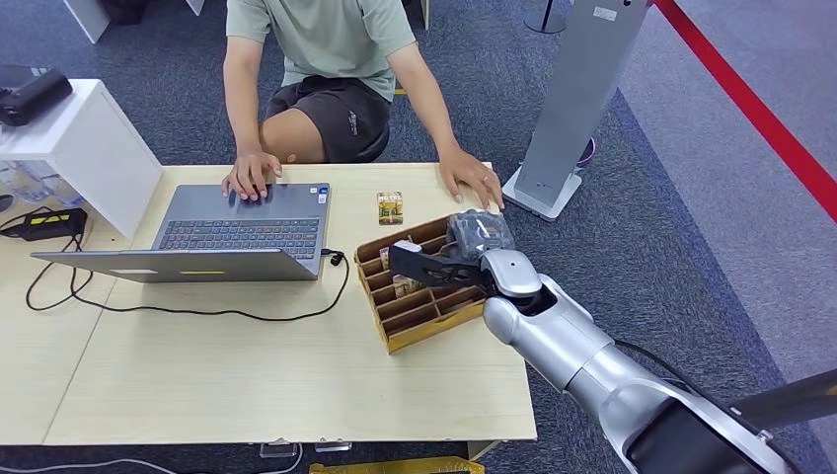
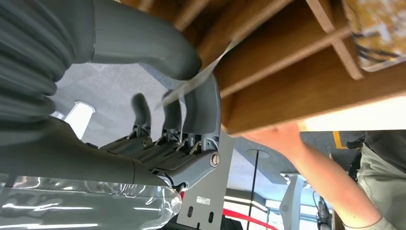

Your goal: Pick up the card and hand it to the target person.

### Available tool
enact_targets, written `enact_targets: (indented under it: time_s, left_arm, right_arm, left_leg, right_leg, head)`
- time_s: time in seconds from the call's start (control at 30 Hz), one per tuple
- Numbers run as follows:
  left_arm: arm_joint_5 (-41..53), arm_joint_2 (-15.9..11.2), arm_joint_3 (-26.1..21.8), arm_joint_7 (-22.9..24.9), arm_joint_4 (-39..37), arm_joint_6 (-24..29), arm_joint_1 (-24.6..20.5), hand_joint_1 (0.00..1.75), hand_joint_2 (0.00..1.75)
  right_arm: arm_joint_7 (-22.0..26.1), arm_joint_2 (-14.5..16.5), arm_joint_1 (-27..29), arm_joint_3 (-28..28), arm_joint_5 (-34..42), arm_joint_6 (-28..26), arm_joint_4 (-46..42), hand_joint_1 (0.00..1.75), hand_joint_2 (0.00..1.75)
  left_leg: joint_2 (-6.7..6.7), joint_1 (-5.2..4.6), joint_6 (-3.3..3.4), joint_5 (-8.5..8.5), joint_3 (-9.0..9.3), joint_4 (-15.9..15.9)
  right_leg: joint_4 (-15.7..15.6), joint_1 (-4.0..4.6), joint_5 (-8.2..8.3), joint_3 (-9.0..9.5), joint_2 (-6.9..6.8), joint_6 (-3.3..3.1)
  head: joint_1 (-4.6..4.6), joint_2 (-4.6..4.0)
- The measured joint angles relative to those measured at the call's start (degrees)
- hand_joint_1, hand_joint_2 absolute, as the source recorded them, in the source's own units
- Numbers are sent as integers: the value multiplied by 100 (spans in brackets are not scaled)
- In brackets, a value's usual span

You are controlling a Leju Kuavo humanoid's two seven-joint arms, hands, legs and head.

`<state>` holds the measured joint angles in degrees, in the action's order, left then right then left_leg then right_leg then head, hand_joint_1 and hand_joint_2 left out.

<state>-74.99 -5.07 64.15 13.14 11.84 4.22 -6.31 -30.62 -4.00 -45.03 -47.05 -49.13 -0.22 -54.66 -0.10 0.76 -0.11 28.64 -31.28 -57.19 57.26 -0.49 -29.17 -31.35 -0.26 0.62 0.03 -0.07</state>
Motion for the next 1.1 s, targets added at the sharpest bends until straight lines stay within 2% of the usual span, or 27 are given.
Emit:
enact_targets:
  time_s: [0.2, 0.77, 0.93, 1.1]
  left_arm:
    - [22, 0, 6, -8, -1, -34, 0, 0, 0]
    - [-7, 0, 45, -62, -2, 7, 1, 0, 0]
    - [15, 0, 55, -44, -2, 2, 1, 0, 0]
    - [56, 0, 87, -44, -2, -2, 0, 0, 0]
  right_arm:
    - [0, 0, -2, 6, 22, -2, 0, 143, 175]
    - [72, -8, -31, 19, 13, -96, -163, 143, 175]
    - [100, -6, -301, 31, 97, -32, -384, 143, 175]
    - [191, 15, -804, 39, 146, -204, -439, 143, 175]
  left_leg:
    - [0, 0, 0, 0, 1, 0]
    - [0, 0, 0, 0, 1, 0]
    - [0, 0, 0, -1, 1, 0]
    - [0, 0, -1, -1, 1, 0]
  right_leg:
    - [0, 0, 0, 1, 0, 0]
    - [0, 0, 1, 1, 1, 0]
    - [1, 0, 2, 1, 2, -1]
    - [1, 0, 3, 2, 1, -2]
  head:
    - [2, 0]
    - [2, 0]
    - [-1, 0]
    - [0, 0]
